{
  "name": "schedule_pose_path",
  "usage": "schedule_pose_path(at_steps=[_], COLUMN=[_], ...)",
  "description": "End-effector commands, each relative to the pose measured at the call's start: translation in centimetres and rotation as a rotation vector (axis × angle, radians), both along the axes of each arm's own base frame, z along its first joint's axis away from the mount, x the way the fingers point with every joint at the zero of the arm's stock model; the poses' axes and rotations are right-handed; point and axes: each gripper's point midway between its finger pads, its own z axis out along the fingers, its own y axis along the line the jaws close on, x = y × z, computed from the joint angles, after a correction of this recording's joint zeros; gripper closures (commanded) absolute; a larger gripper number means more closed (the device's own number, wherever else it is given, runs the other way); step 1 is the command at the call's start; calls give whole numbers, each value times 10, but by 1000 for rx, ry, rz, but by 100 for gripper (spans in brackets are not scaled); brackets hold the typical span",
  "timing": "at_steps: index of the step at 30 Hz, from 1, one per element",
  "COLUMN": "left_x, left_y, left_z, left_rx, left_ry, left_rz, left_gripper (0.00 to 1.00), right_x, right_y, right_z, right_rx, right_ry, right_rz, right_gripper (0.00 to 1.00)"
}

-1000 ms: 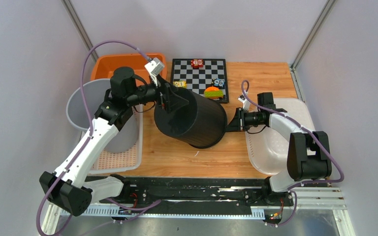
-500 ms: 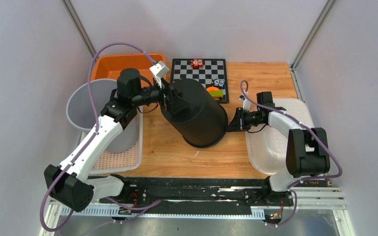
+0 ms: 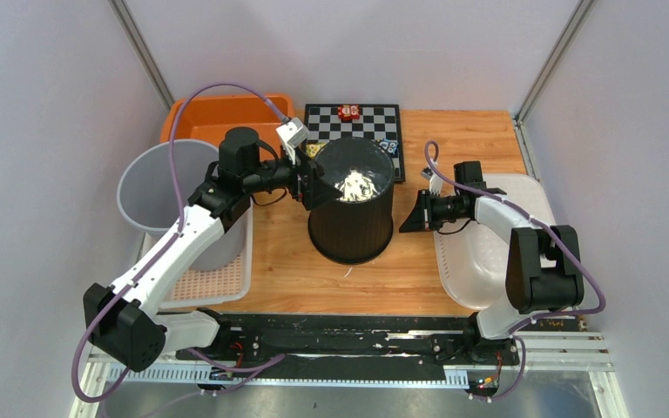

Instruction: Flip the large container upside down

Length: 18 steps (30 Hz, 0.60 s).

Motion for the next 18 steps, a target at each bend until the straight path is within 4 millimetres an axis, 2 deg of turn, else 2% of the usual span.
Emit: schedule_pose_path(at_steps=[1, 4, 10, 13, 18], left_x=[-7, -9, -11, -8, -1], left_y=[1, 2, 10, 18, 38], left_z=[-28, -19, 8, 11, 5], left_rx=[53, 56, 72, 115, 216], left_ry=[86, 63, -10, -34, -69], left_rz=[-5, -11, 5, 48, 131], left_gripper=[0, 0, 0, 0, 0], right_x=[3, 4, 11, 16, 16], right_y=[-1, -2, -24, -49, -100], right_z=[23, 41, 80, 97, 123], right_rx=[6, -6, -172, -340, -627], right_ry=[-79, -135, -384, -504, -663], right_rz=[22, 24, 15, -38, -156], right_gripper=[91, 87, 63, 47, 31])
